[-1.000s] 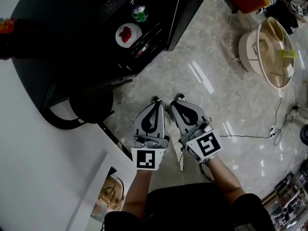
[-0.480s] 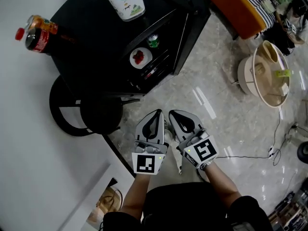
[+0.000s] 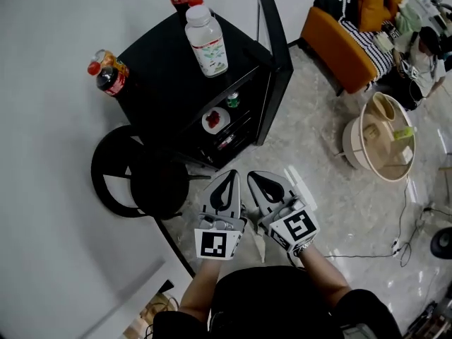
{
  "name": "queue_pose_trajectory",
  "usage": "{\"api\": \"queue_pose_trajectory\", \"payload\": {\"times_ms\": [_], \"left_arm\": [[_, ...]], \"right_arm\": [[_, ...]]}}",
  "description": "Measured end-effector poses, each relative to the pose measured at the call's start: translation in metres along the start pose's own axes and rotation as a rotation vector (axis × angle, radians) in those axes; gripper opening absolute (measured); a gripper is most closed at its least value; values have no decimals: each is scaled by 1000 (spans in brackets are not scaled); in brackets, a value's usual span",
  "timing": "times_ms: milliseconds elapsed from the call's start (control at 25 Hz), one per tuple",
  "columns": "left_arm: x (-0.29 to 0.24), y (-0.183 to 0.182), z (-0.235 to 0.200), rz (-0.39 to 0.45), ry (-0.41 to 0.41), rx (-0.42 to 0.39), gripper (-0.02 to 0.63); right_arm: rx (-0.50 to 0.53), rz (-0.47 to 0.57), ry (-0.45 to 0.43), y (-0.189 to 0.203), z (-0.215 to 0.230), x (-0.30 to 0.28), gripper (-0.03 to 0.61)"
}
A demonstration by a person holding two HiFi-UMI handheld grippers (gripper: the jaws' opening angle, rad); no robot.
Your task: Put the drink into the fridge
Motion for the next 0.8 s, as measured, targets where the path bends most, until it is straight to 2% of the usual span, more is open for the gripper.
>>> {"api": "queue_pose_trajectory", "payload": {"times_ms": [200, 440, 560, 800], "left_arm": [[2, -30, 10, 27, -4, 6, 9], [16, -58, 22, 1, 12, 6, 9], [15, -76, 18, 13, 2, 6, 9], [6, -116, 3, 53, -15, -42, 9]], "right_arm": [[30, 4, -14, -29, -13, -1, 14], [11, 26, -9, -60, -31, -1, 14], [18, 47, -19, -79, -39, -5, 14], [70, 72, -70, -112, -55, -13, 14]]}}
Point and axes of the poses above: the fingertips, and each gripper's own axes: x backward along the fingers, z to its right, y out of its underside, the point moved 1 cm from there along x, backward along the fingers, and after that the axes turned 13 degrees about z, right-handed, at the moved point
